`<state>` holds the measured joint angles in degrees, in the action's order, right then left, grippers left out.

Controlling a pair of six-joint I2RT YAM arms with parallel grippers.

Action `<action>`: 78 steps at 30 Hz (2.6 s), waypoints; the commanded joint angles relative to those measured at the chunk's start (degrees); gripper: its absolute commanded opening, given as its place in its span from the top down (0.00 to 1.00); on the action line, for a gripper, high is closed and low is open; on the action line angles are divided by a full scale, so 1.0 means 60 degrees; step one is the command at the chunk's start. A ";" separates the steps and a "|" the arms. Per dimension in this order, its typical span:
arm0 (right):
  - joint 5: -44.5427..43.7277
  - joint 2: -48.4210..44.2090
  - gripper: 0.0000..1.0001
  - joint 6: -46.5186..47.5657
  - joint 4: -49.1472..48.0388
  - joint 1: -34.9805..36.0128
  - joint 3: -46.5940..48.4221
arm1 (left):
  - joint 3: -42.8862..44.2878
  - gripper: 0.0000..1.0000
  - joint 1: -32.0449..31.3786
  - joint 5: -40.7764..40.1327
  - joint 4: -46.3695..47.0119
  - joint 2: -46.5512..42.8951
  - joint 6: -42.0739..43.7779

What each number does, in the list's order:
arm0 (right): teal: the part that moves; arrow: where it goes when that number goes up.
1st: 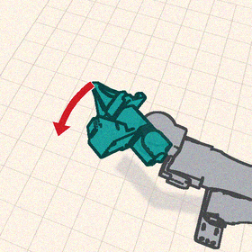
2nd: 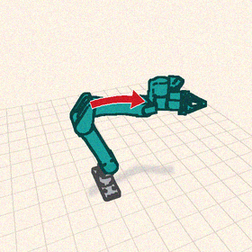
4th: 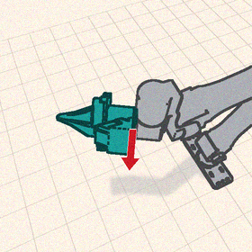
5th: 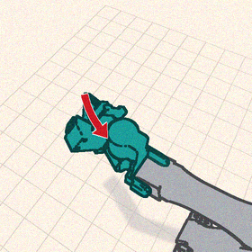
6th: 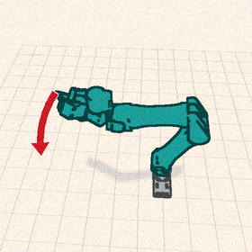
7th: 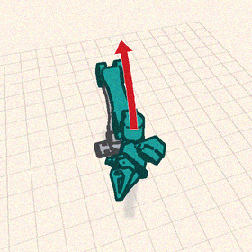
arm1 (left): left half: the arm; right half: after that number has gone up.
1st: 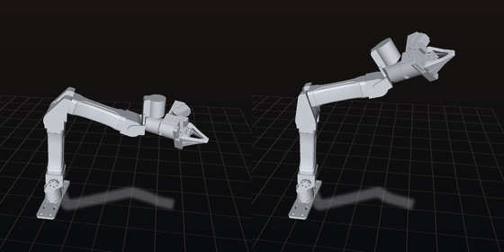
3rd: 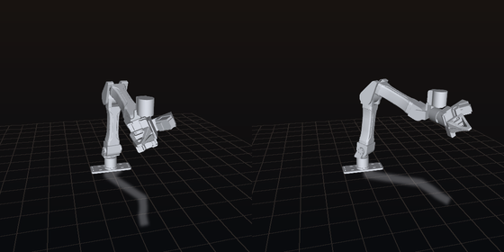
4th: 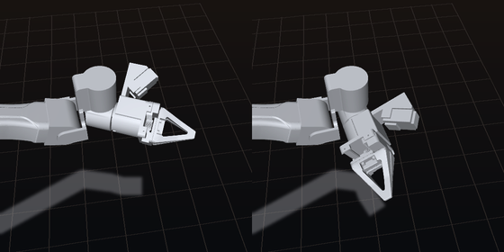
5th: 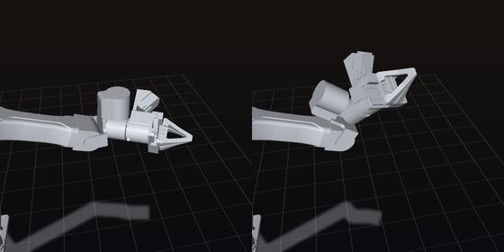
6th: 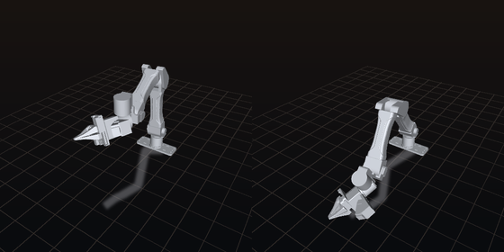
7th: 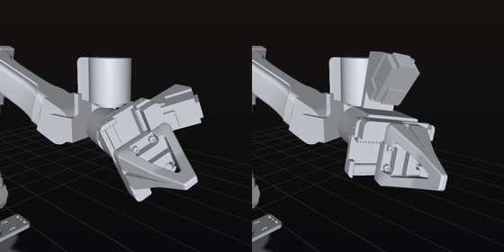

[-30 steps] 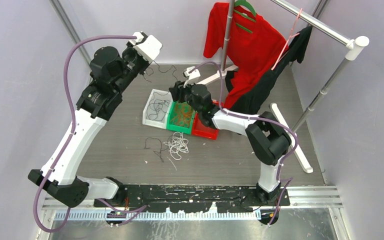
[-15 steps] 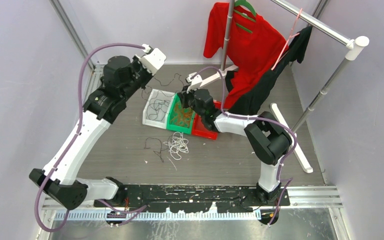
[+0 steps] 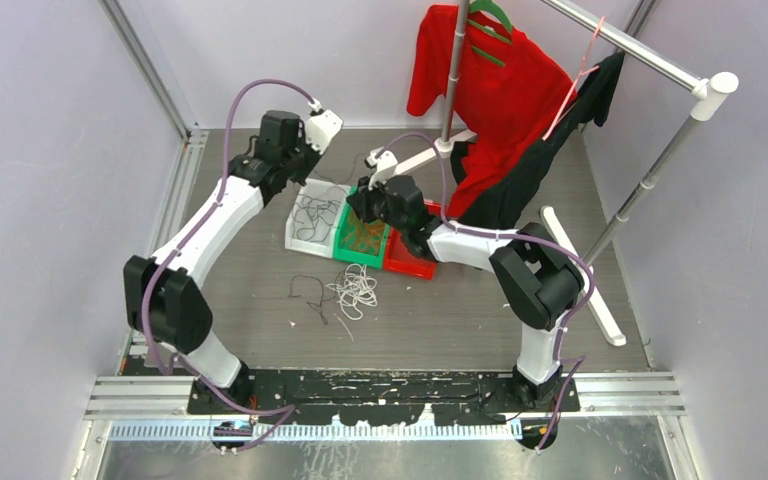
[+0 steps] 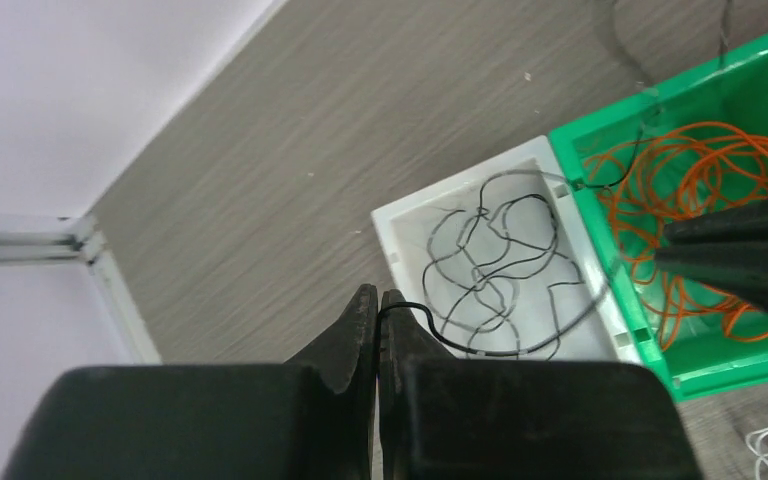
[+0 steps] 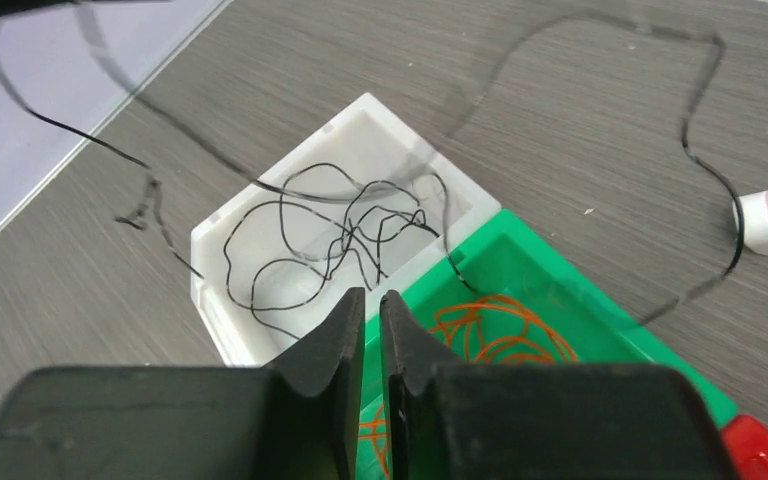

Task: Untangle the cables
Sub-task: Place the cable in the bin.

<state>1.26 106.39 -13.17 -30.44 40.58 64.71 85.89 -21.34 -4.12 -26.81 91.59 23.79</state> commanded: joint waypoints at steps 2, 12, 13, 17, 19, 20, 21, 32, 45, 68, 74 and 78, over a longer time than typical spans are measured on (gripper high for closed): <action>0.0543 -0.0495 0.83 -0.0301 0.0003 0.0002 -0.0008 | -0.0081 1.00 -0.0005 0.0764 0.1024 0.0555 -0.0502; 0.1417 -0.1581 0.62 -0.0320 0.0549 -0.0045 -0.0488 | -0.0425 1.00 0.0310 0.0292 0.2448 0.1823 -0.0494; 0.1468 -0.1777 0.61 -0.0310 0.0616 -0.0064 -0.0591 | -0.0473 1.00 0.0381 0.0204 0.2516 0.1898 -0.0484; 0.1164 -0.2462 0.58 -0.0404 0.0711 -0.0266 -0.1046 | -0.1077 1.00 0.0472 0.0088 0.3245 0.2055 -0.0213; 0.0957 -0.2758 0.57 -0.0559 0.0794 -0.0435 -0.1174 | -0.1322 1.00 0.0474 0.0193 0.3500 0.2122 -0.0183; 0.0857 -0.2885 0.56 -0.0656 0.0854 -0.0541 -0.1232 | -0.1385 1.00 0.0480 0.0264 0.3556 0.2185 -0.0232; 0.0720 -0.3023 0.56 -0.0709 0.0936 -0.0607 -0.1272 | -0.1443 1.00 0.0474 0.0308 0.3627 0.2247 -0.0274; -0.1165 -0.2345 0.41 -0.1210 0.3505 -0.0947 -0.0057 | -0.1863 1.00 0.0555 0.0512 0.3970 0.2669 -0.0322; 0.0059 0.0343 0.41 0.0166 0.4278 -0.1883 0.2421 | -0.2258 1.00 0.0624 0.0698 0.4322 0.2686 -0.0039; 0.2521 0.1349 0.55 -0.0310 0.4637 -0.2361 0.3040 | -0.2902 1.00 0.0604 0.0734 0.4801 0.2929 0.0264; 0.1975 0.0979 0.47 -0.0110 0.4274 -0.2382 0.2614 | -0.2961 1.00 0.0613 0.0752 0.4746 0.3002 0.0294; 0.2651 0.1154 0.52 -0.0385 0.4119 -0.2446 0.2662 | -0.2950 1.00 0.0604 0.0778 0.4746 0.3020 0.0317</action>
<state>14.48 115.00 -14.94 -2.87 26.39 80.64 68.31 -18.02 0.25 -0.69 109.43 24.71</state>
